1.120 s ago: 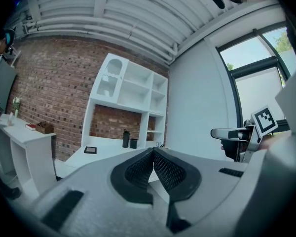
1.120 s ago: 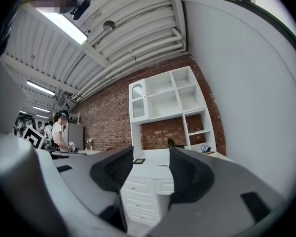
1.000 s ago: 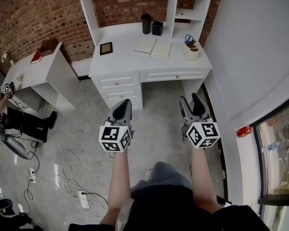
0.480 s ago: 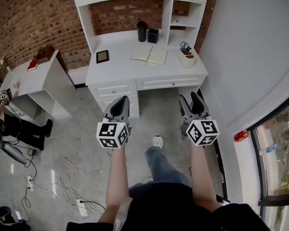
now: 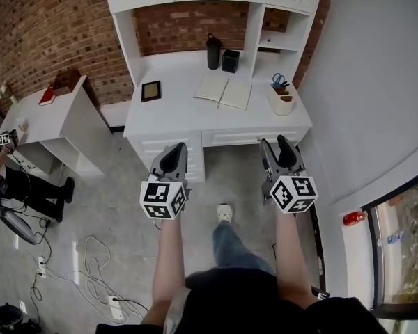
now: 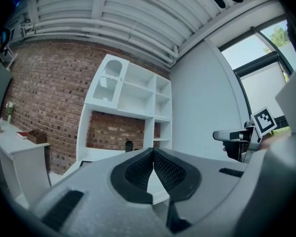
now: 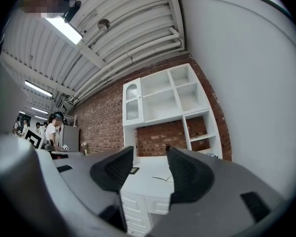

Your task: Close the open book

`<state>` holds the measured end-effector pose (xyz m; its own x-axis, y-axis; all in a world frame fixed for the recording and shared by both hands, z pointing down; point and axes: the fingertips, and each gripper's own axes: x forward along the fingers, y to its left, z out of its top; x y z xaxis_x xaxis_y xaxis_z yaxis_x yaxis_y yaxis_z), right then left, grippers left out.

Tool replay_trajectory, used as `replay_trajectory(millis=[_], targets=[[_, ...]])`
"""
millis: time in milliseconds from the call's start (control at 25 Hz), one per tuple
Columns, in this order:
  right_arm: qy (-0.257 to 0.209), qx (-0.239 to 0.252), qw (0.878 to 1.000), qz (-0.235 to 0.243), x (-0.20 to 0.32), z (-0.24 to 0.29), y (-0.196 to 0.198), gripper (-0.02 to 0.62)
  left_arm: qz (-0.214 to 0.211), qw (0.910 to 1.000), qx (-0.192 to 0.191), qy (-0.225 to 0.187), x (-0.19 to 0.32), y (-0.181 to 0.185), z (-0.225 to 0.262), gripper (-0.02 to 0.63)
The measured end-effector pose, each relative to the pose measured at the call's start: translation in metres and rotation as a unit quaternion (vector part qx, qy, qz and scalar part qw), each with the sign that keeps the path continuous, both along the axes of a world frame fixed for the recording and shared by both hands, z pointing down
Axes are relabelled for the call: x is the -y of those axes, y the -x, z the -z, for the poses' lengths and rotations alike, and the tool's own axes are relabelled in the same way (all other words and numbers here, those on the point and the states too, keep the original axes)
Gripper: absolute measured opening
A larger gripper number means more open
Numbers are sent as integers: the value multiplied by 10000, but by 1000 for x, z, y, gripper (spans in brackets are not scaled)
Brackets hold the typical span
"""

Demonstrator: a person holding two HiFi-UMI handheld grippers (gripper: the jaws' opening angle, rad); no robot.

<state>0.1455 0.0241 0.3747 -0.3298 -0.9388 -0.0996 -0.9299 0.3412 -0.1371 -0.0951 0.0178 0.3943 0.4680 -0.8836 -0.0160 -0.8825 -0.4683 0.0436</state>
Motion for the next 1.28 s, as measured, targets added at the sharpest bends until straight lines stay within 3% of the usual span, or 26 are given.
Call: replay_trajectory(millis=[440, 760, 1280], targets=[[401, -107, 9988, 259, 160, -29, -10, 210, 218, 9990, 26, 388, 142, -16, -31, 9], [661, -102, 9959, 614, 284, -48, -8, 210, 630, 9965, 124, 537, 249, -13, -40, 9], [968, 7, 9910, 928, 372, -74, -3, 210, 807, 9942, 266, 654, 331, -19, -43, 9]])
